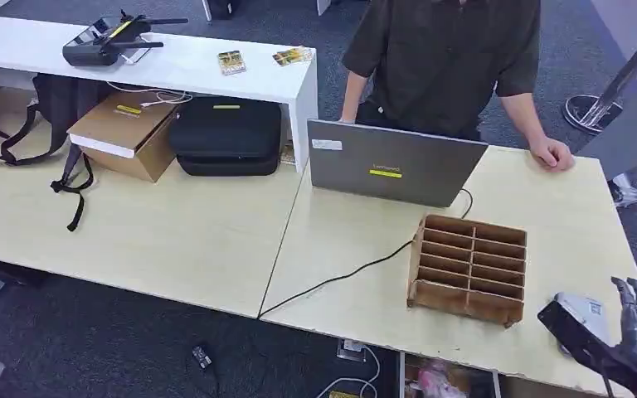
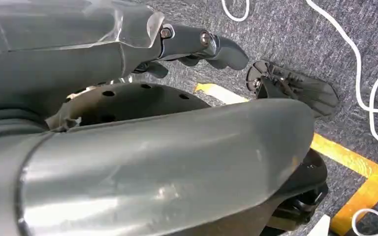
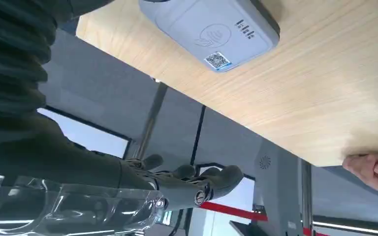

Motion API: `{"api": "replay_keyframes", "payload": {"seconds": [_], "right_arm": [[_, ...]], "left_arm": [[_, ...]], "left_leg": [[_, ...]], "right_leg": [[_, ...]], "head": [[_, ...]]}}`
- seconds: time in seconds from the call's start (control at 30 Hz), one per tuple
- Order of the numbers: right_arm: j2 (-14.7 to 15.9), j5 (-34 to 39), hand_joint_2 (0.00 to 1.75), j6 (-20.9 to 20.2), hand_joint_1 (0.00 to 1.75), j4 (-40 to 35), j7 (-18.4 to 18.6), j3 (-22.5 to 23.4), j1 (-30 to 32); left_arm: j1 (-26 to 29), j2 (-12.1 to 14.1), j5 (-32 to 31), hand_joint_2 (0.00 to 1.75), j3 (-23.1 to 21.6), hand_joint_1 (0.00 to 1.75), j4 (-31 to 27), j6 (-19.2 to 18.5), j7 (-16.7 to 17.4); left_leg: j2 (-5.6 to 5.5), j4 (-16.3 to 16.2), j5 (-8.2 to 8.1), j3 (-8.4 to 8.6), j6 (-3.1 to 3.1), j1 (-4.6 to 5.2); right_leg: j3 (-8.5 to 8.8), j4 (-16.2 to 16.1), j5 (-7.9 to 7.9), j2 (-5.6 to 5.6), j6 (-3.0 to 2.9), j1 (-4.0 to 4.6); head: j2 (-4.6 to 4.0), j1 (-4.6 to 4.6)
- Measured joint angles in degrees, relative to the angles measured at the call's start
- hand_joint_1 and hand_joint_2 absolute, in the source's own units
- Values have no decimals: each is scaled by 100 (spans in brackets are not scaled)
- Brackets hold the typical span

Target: Pass the card to the sensor for recognition and then transmit it.

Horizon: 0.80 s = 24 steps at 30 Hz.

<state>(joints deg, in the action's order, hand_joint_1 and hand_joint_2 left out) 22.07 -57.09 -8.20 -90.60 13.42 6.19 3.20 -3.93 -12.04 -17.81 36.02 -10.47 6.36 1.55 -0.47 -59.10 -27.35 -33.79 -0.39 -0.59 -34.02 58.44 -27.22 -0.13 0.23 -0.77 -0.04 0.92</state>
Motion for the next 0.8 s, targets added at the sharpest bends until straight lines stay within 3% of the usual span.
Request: {"api": "replay_keyframes", "payload": {"seconds": [0.8], "right_arm": [[-721,-382,175,81,0,-66,39,-157,-30]], "left_arm": [[-44,-28,-105,0,0,0,0,0,0]], "left_leg": [[0,1,0,-1,0,0]], "right_leg": [[1,1,0,-1,0,0]], "head": [[0,0]]}}
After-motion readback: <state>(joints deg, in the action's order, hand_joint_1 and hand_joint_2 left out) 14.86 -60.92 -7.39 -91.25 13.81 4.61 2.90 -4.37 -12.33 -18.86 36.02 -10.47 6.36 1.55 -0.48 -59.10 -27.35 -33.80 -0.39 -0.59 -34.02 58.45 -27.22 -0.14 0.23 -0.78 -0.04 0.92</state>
